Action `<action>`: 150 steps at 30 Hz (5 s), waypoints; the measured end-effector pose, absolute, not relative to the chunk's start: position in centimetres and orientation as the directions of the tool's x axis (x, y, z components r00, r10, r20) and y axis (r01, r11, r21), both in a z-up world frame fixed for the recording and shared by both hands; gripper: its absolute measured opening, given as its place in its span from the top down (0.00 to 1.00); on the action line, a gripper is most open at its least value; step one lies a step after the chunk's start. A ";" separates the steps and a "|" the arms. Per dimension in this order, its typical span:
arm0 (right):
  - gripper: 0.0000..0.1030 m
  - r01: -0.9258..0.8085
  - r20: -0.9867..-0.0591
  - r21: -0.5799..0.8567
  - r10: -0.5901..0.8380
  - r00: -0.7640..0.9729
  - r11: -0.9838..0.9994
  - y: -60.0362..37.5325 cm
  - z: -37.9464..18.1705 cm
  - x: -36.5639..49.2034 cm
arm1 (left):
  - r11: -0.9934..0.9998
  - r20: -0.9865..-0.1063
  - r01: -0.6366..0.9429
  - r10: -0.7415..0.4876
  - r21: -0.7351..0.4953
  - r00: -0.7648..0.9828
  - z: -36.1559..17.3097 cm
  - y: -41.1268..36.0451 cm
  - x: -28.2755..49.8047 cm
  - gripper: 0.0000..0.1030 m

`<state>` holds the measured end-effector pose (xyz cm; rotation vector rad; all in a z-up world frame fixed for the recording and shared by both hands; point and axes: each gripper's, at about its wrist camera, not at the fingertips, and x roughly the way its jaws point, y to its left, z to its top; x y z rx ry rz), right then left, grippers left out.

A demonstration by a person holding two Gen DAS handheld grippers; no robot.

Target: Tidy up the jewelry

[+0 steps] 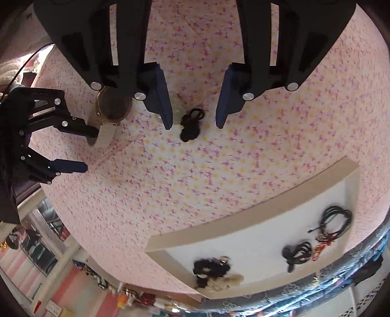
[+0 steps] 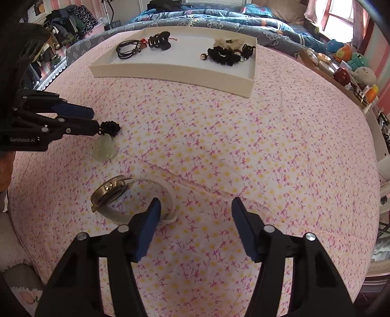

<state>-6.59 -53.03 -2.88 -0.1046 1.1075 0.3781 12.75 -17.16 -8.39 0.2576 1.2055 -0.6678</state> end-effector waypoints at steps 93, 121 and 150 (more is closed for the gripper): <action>0.53 -0.138 -0.826 0.127 0.182 0.533 0.982 -49.7 -1.4 14.2 | 0.931 -0.849 0.350 -0.264 -0.101 0.458 -6.2 -11.6 28.9 0.45; 0.13 -0.078 -0.639 0.119 0.136 0.757 0.990 -50.8 8.7 -5.6 | 0.982 -0.676 0.186 -0.121 0.024 0.726 3.1 -4.8 10.8 0.03; 0.11 0.060 -0.609 0.074 -0.002 0.793 0.995 -49.9 7.3 -15.7 | 0.985 -0.629 0.157 -0.078 0.072 0.773 1.0 -5.2 0.8 0.03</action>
